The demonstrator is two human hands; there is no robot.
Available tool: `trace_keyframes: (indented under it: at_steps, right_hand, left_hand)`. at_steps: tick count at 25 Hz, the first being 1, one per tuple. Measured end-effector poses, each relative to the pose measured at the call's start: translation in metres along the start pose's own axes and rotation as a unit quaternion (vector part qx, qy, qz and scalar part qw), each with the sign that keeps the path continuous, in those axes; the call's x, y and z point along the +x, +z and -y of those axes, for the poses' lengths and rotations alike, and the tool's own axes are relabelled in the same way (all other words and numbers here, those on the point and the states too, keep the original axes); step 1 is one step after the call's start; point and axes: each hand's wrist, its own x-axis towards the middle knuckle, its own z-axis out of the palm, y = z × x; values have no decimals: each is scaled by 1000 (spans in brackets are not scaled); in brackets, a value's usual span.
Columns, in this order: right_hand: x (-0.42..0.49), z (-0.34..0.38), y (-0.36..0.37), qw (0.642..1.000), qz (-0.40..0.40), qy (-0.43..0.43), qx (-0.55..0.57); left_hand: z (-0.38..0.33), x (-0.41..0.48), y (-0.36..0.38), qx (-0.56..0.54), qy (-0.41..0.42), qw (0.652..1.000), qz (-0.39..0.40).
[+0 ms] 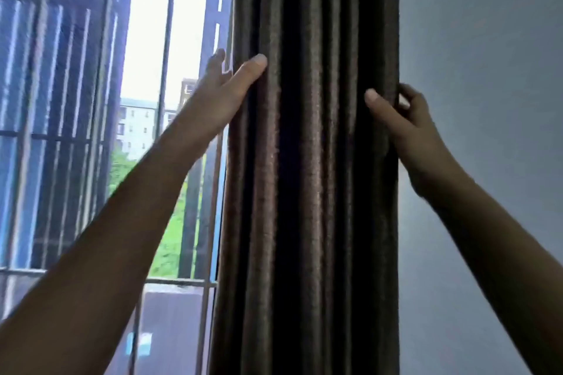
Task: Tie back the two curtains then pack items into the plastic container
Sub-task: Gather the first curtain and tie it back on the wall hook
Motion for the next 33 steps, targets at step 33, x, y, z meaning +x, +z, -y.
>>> trace_keyframes:
  at_steps: [33]
  right_hand:
    - [-230, -79, 80, 953, 140, 189, -191]
  left_hand:
    - [145, -240, -48, 173, -161, 959, 157]
